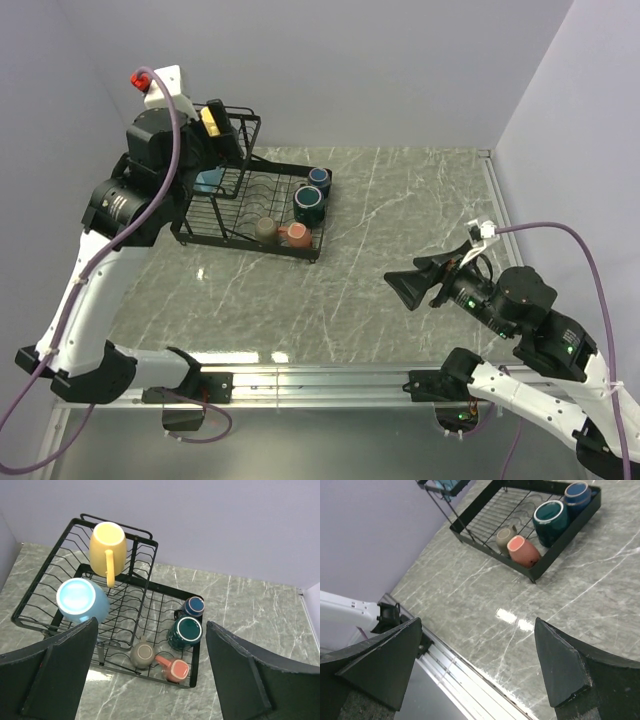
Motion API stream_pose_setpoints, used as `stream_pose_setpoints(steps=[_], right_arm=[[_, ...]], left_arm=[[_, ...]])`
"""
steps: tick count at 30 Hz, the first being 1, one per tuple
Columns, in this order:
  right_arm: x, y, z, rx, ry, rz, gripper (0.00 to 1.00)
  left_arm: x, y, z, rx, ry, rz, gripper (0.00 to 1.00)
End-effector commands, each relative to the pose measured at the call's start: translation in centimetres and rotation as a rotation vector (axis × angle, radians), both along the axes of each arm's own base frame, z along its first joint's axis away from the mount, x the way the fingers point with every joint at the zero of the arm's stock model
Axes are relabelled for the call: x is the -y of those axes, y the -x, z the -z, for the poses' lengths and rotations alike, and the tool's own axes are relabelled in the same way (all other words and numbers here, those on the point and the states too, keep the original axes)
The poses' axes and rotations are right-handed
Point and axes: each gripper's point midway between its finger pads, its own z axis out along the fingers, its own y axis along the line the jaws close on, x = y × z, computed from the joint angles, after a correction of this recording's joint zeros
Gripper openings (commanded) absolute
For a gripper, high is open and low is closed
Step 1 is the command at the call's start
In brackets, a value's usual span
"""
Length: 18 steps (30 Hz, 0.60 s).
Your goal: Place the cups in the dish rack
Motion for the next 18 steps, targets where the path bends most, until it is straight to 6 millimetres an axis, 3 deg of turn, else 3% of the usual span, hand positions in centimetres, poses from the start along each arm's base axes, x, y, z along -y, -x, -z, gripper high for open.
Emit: stream_pose_setpoints(steps=[1, 8, 9, 10, 11, 12, 13, 14, 15, 16, 18], right_arm=[[-0.8, 0.1, -0.5, 0.019, -0.038, -0.032, 1.00], [-1.3, -0.4, 1.1, -0.008, -0.022, -0.022, 1.00], [-1.1, -0.5, 1.3, -0.020, -0.027, -0.003, 1.00], [-0.8, -0.7, 1.2, -0.020, -0.031, 0.017, 1.00], [-0.7, -0.7, 1.1, -0.025, -0.044, 0.026, 1.00], [-0.6, -0.7, 1.1, -0.026, -0.047, 0.031, 1.00], [-0.6, -0.6, 1.2, -0.028, -0.050, 0.028, 1.00], [-0.6, -0.5, 1.1, -0.025, -0.057, 0.022, 1.00], [-0.6, -0.5, 1.1, -0.025, -0.063, 0.021, 1.00], [-0.7, -0.4, 1.2, -0.025, -0.066, 0.015, 1.00], [-0.6, -0.3, 1.1, -0.024, -0.073, 0.015, 1.00]], left_arm=[[-1.3, 0.9, -1.7, 0.059, 0.042, -0.039, 0.94], [-3.0, 1.7, -1.8, 0.102, 0.022, -0.098, 0.95], [-3.4, 1.5, -0.2, 0.085, -0.003, -0.122, 0.95], [-3.3, 1.2, -1.3, 0.156, 0.033, -0.119, 0.94], [-4.1, 2.6, -2.2, 0.213, 0.039, -0.117, 0.90], [-4.1, 2.8, -2.3, 0.255, 0.047, -0.104, 0.86], [-3.4, 2.1, -1.0, 0.313, 0.047, -0.080, 0.84], [-4.2, 4.2, -2.8, 0.430, 0.024, -0.047, 0.83], [-4.2, 4.7, -2.8, 0.486, 0.026, -0.036, 0.80], [-4.6, 5.2, -1.2, 0.508, 0.032, -0.037, 0.79], [-4.6, 5.3, -0.9, 0.516, 0.014, -0.039, 0.81]])
